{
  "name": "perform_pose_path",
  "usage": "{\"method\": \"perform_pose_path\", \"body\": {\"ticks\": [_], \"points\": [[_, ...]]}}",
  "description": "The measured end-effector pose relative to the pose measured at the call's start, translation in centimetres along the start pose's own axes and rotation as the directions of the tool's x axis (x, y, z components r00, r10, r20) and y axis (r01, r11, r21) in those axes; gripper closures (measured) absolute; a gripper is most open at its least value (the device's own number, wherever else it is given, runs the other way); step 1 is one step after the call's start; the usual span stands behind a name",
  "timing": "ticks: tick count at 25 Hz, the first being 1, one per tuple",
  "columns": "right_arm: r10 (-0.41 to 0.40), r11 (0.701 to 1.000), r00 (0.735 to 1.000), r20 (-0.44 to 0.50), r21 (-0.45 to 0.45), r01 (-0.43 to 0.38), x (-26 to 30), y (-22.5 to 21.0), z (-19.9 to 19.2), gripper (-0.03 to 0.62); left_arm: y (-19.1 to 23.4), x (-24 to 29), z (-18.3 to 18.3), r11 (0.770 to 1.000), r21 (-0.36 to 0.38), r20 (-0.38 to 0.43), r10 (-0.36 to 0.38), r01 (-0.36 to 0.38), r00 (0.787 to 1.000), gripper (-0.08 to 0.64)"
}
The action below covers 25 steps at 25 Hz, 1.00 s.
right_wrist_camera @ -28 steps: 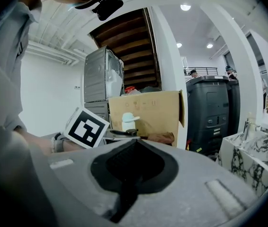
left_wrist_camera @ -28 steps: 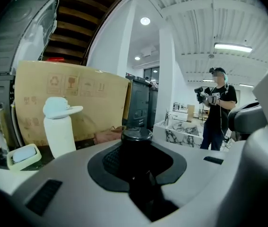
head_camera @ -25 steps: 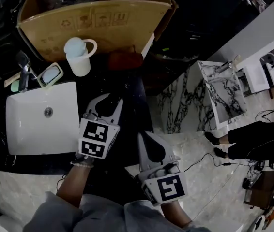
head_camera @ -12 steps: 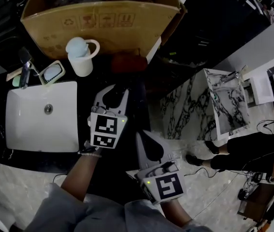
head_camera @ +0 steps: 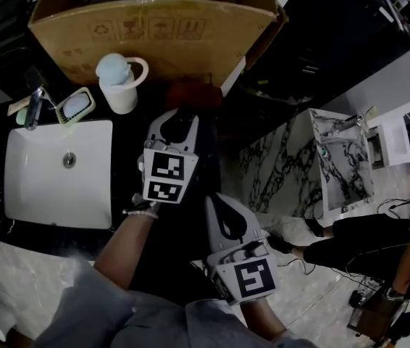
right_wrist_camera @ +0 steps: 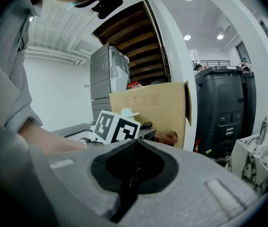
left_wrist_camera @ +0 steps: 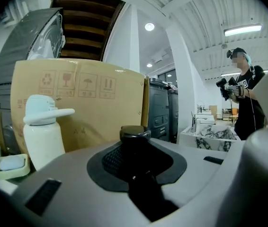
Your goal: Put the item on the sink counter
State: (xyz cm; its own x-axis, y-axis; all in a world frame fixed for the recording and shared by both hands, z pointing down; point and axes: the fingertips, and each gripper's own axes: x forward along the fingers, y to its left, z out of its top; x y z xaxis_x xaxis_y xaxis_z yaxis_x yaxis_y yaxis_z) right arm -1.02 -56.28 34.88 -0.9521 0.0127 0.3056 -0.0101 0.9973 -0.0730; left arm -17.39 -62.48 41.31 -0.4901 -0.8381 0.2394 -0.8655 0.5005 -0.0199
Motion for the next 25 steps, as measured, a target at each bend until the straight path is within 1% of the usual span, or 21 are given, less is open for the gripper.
{"method": "perform_pose_path", "body": {"ticks": [3, 7, 10, 13, 15, 17, 20, 25], "points": [[0.012, 1.0, 1.0, -0.005, -0.011, -0.012, 0.3, -0.4, 0.2, 0.595, 0.3, 0.7, 0.1, 1.0, -0.002, 0.005, 0.0, 0.0, 1.0, 0.466], [0.027, 1.0, 1.0, -0.013, -0.004, -0.027, 0.7, -0.7, 0.2, 0.595, 0.5, 1.4, 0.4, 1.0, 0.01, 0.012, 0.004, -0.004, 1.0, 0.466], [0.038, 0.999, 0.999, -0.02, 0.002, -0.038, 0.9, -0.7, -0.1, 0.595, 0.4, 1.5, 0.4, 1.0, 0.026, 0.022, -0.008, 0.007, 1.0, 0.466], [0.042, 0.999, 0.999, -0.023, -0.004, -0.042, 1.1, -0.6, -0.1, 0.595, 0.3, 1.5, 0.4, 0.999, 0.023, 0.026, -0.032, 0.031, 0.999, 0.465], [0.048, 0.999, 0.999, -0.023, -0.008, -0.048, 1.2, -0.3, 0.0, 0.595, -0.1, 1.4, 0.4, 0.998, 0.027, 0.023, -0.056, 0.055, 0.998, 0.437], [0.05, 0.999, 0.999, -0.021, -0.013, -0.051, 1.1, 0.0, 0.2, 0.595, -0.6, 1.4, 0.3, 0.996, 0.029, 0.016, -0.081, 0.081, 0.997, 0.383], [0.048, 0.999, 0.999, -0.02, -0.016, -0.048, 0.8, 0.4, 0.3, 0.595, -1.0, 1.0, 0.1, 0.994, -0.001, 0.003, -0.105, 0.105, 0.994, 0.33], [0.042, 0.999, 0.999, -0.02, -0.019, -0.042, 0.6, 1.4, 0.3, 0.595, -0.2, -0.8, -0.3, 0.994, -0.024, -0.009, -0.109, 0.109, 0.994, 0.324]]}}
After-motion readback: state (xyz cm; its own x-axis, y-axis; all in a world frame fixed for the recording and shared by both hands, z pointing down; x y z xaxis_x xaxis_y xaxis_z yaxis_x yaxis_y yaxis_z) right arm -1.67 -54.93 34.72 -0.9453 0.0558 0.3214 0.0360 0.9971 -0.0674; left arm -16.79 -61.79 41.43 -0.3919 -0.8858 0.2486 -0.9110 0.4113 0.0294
